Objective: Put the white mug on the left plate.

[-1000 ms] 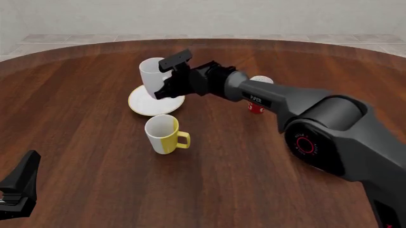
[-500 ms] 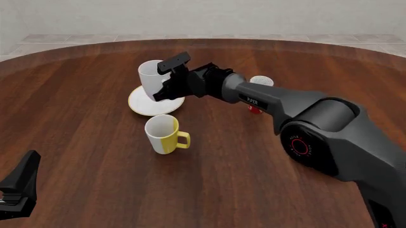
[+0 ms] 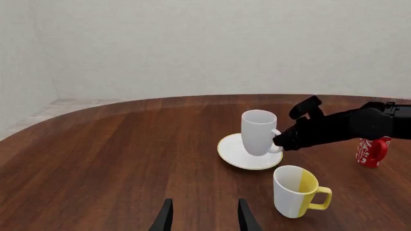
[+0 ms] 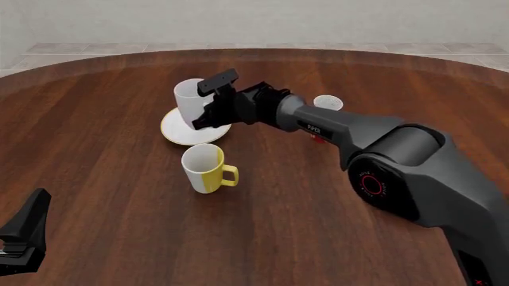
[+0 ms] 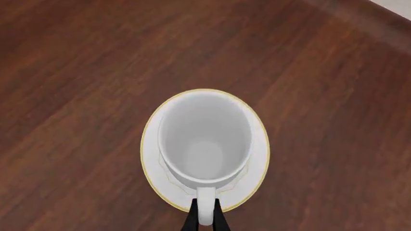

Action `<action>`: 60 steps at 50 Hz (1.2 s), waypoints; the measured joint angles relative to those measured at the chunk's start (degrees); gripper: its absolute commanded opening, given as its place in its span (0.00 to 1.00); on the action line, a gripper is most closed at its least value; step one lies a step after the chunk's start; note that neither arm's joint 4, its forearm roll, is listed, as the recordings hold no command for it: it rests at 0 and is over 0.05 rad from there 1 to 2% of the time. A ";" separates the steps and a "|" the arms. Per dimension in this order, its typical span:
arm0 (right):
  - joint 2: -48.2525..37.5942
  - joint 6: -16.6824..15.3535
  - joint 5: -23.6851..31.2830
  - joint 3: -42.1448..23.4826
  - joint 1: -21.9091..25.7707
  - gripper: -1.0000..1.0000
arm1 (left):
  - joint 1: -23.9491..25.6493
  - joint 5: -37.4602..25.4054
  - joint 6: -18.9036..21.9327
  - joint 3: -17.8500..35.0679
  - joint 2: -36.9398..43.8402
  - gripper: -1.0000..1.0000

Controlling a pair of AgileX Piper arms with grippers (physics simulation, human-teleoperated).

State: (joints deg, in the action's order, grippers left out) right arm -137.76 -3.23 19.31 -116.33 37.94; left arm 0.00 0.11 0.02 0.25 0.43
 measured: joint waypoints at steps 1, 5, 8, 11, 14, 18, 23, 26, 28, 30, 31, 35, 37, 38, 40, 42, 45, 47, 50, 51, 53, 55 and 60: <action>-0.03 0.02 -0.01 0.00 0.01 0.00 | 0.00 0.00 0.00 0.00 0.00 1.00; -0.15 0.10 -0.06 0.01 0.03 0.00 | 0.00 0.00 0.00 0.00 0.00 1.00; -0.23 0.14 -0.11 0.04 0.06 0.00 | 0.00 0.00 0.00 0.00 0.00 1.00; -0.33 0.19 -0.16 0.05 0.07 0.00 | 0.00 0.00 0.00 0.00 0.00 1.00; -0.47 0.24 -0.21 0.02 0.09 0.00 | 0.00 0.00 0.00 0.00 0.00 1.00; -0.63 0.32 -0.24 -0.05 0.12 0.00 | 0.00 0.00 0.00 0.00 0.00 1.00; -0.84 0.42 -0.28 -0.15 0.17 0.00 | 0.00 0.00 0.00 0.00 0.00 1.00; -0.93 0.48 -0.33 -0.16 0.20 0.00 | 0.00 0.00 0.00 0.00 0.00 1.00; -0.99 0.52 -0.35 -0.19 0.22 0.00 | 0.00 0.00 0.00 0.00 0.00 1.00; -1.04 0.56 -0.36 -0.22 0.25 0.00 | 0.00 0.00 0.00 0.00 0.00 1.00; -1.07 0.58 -0.36 -0.24 0.27 0.00 | 0.00 0.00 0.00 0.00 0.00 1.00; -1.24 0.68 -0.35 -0.38 0.31 0.00 | 0.00 0.00 0.00 0.00 0.00 1.00; -1.33 0.73 -0.34 -0.46 0.32 0.00 | 0.00 0.00 0.00 0.00 0.00 1.00; -1.37 0.77 -0.33 -0.50 0.33 0.00 | 0.00 0.00 0.00 0.00 0.00 1.00; -1.42 0.82 -0.33 -0.54 0.37 0.00 | 0.00 0.00 0.00 0.00 0.00 1.00; -1.45 0.87 -0.34 -0.56 0.40 0.00 | 0.00 0.00 0.00 0.00 0.00 1.00; -1.46 0.93 -0.39 -0.51 0.45 0.00 | 0.00 0.00 0.00 0.00 0.00 1.00; -1.45 0.97 -0.43 -0.47 0.48 0.00 | 0.00 0.00 0.00 0.00 0.00 1.00; -1.44 1.05 -0.47 -0.40 0.47 0.00 | 0.00 0.00 0.00 0.00 0.00 1.00; -1.43 1.07 -0.48 -0.38 0.47 0.00 | 0.00 0.00 0.00 0.00 0.00 1.00; -1.41 1.11 -0.51 -0.34 0.45 0.00 | 0.00 0.00 0.00 0.00 0.00 1.00; -1.39 1.16 -0.55 -0.27 0.44 0.00 | 0.00 0.00 0.00 0.00 0.00 1.00; -1.30 1.31 -0.69 -0.03 0.44 0.00 | 0.00 0.00 0.00 0.00 0.00 1.00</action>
State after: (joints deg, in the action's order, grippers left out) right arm -139.05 -1.91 18.61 -116.36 38.38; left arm 0.00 0.11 0.02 0.25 0.44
